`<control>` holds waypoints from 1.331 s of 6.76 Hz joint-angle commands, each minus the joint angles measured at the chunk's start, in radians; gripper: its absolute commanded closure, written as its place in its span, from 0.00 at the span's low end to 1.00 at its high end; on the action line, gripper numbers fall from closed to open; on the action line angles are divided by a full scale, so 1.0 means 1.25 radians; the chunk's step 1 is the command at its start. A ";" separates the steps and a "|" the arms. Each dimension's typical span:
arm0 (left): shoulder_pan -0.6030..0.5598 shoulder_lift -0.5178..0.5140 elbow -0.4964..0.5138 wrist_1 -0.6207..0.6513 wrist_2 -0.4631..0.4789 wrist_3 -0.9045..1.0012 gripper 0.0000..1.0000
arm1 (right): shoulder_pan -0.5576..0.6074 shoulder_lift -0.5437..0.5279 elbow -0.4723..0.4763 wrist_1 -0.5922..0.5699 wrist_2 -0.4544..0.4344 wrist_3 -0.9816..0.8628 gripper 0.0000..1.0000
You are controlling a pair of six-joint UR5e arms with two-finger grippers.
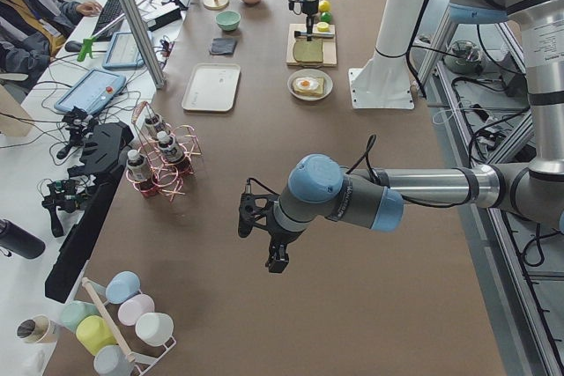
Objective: Make sandwich and place on tray
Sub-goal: 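Carry the bread slice to the plate and lay it on the egg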
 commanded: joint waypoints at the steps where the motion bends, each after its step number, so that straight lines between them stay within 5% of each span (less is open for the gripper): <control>1: 0.000 0.000 0.000 0.000 0.000 0.000 0.03 | 0.022 0.068 0.004 0.000 0.037 0.027 1.00; 7: 0.000 0.000 0.003 0.000 -0.001 0.000 0.03 | -0.036 0.240 -0.074 0.010 0.020 0.148 1.00; 9: 0.000 0.000 0.000 0.000 -0.001 0.000 0.03 | -0.059 0.241 -0.223 0.267 0.015 0.202 1.00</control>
